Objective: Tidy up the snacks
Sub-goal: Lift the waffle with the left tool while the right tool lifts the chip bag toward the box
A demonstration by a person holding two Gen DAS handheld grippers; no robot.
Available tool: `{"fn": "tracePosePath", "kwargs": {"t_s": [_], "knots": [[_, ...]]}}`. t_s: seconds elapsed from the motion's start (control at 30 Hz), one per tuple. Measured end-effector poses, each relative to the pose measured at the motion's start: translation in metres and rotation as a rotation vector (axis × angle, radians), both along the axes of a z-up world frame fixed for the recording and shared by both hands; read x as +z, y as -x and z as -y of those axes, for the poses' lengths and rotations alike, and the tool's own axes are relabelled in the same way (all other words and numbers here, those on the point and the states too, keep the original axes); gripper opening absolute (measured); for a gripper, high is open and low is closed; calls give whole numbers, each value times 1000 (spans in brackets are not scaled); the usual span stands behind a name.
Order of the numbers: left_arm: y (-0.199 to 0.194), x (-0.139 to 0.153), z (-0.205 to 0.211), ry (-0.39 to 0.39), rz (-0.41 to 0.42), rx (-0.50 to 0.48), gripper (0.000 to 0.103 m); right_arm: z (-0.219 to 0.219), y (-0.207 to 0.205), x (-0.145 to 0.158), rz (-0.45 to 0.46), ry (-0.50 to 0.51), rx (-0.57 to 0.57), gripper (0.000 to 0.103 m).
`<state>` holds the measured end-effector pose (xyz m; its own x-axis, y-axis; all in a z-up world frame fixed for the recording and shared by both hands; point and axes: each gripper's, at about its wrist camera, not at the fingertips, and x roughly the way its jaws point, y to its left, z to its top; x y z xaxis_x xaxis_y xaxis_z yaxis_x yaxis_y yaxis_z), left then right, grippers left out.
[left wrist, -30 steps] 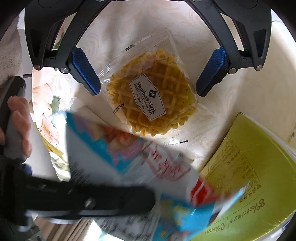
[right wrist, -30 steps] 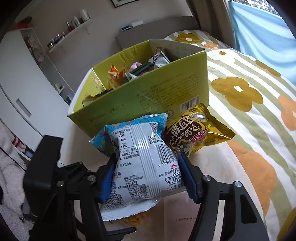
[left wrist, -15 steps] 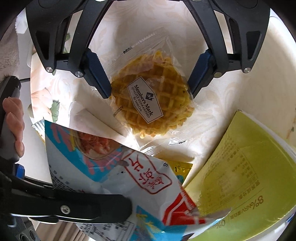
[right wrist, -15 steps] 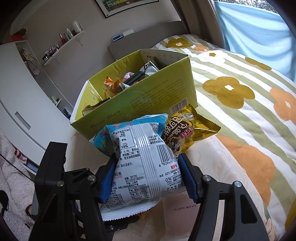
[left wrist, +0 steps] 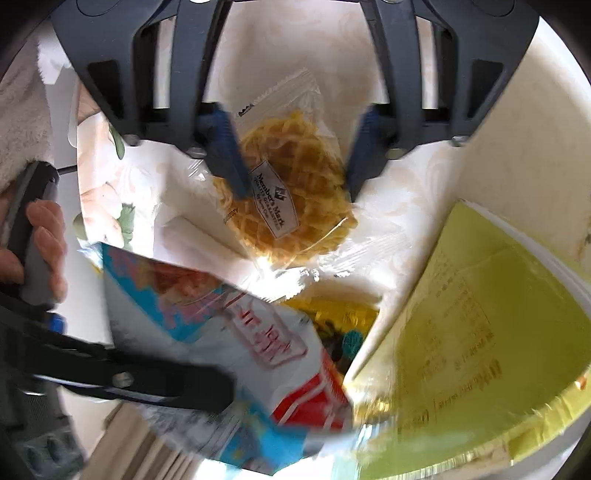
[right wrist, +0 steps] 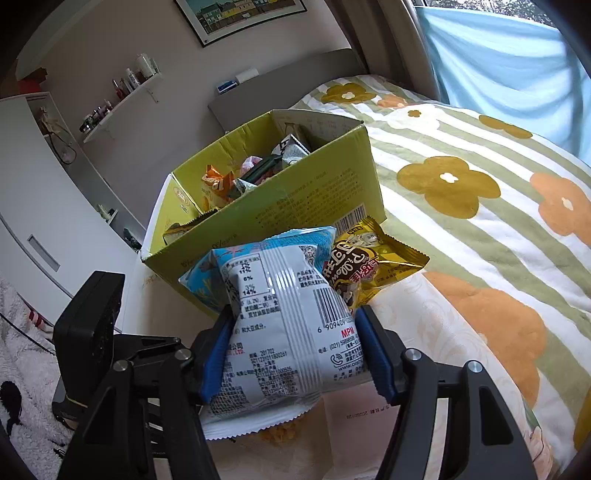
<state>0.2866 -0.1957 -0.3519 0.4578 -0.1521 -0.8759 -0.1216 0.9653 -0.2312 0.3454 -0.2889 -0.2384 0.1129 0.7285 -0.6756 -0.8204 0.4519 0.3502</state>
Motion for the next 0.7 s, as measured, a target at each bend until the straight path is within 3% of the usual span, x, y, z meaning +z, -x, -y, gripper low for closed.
{"fn": "tracePosePath", "kwargs": {"t_s": [0.03, 0.07, 0.43, 0.6, 0.7], "knots": [[0, 3, 4, -13, -32, 20, 86, 0, 0, 0, 0, -2, -2, 60], [-1, 4, 6, -16, -41, 36, 90, 1, 0, 1, 1, -4, -5, 60], [-41, -13, 43, -95, -147, 94, 103, 10, -6, 2, -1, -21, -34, 60], [-37, -20, 57, -128, -98, 69, 102, 18, -7, 2, 0, -19, -44, 60], [-25, -19, 58, -139, -68, 39, 90, 22, -8, 3, 1, -22, -53, 60]]}}
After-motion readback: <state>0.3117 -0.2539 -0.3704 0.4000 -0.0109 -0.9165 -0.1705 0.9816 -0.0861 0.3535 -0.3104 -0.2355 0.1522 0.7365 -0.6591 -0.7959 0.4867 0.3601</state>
